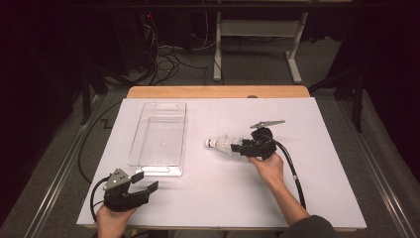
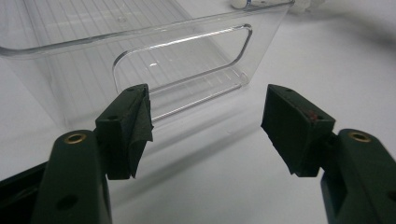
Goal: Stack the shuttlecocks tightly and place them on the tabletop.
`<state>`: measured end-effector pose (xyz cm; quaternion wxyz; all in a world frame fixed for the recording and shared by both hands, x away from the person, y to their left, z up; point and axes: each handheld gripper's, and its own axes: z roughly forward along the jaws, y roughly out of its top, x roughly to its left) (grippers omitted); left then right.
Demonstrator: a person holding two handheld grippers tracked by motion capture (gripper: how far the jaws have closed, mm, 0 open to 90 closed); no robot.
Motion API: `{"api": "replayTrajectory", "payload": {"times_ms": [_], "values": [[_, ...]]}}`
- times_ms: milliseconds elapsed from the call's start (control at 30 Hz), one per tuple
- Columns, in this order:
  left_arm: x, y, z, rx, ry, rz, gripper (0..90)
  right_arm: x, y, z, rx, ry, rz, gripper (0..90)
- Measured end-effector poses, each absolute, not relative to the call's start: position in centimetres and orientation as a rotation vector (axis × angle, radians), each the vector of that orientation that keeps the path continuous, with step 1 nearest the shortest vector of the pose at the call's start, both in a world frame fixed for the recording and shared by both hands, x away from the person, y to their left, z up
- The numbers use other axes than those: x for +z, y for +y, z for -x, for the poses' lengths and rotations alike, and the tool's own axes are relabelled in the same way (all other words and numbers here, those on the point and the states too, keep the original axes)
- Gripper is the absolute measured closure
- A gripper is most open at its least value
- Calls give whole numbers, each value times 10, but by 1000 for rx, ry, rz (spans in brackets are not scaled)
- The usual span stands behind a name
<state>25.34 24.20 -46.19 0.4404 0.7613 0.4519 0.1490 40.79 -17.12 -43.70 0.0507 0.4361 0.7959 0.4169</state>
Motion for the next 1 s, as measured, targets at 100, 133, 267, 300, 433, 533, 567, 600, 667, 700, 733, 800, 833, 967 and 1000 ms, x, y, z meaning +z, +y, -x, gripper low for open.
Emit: {"api": "replayTrajectory", "payload": {"times_ms": [100, 133, 267, 300, 433, 533, 567, 600, 667, 700, 733, 800, 833, 967, 1000], "values": [[-462, 242, -253, 369, 1125, -1888, 337, -438, -170, -407, 1259, 2428, -1321, 489], [-462, 242, -253, 369, 1126, -1886, 337, -438, -170, -407, 1257, 2427, -1318, 486], [-462, 242, -253, 369, 1125, -1886, 337, -439, -167, -404, 1249, 2429, -1311, 483], [-462, 243, -253, 368, 1124, -1888, 337, -439, -167, -404, 1248, 2430, -1308, 482], [-462, 242, -253, 366, 1123, -1887, 337, -440, -164, -403, 1245, 2432, -1303, 479], [-462, 242, -253, 369, 1122, -1887, 337, -441, -162, -402, 1242, 2438, -1290, 473], [-462, 243, -252, 370, 1122, -1887, 337, -441, -162, -401, 1239, 2443, -1285, 471], [-462, 243, -252, 369, 1123, -1886, 337, -441, -162, -401, 1234, 2446, -1282, 472], [-462, 243, -253, 367, 1123, -1887, 337, -442, -161, -400, 1235, 2445, -1284, 472], [-462, 243, -252, 367, 1123, -1886, 337, -442, -161, -400, 1234, 2447, -1283, 472], [-462, 243, -252, 366, 1122, -1886, 337, -442, -161, -400, 1233, 2446, -1283, 472], [-462, 243, -252, 368, 1121, -1884, 337, -442, -161, -400, 1233, 2444, -1280, 472], [-462, 244, -251, 367, 1122, -1885, 337, -442, -161, -400, 1232, 2444, -1281, 472], [-461, 245, -250, 374, 1124, -1876, 338, -442, -160, -398, 1218, 2453, -1268, 472], [-461, 245, -250, 375, 1125, -1876, 338, -442, -160, -398, 1219, 2452, -1267, 473]]}}
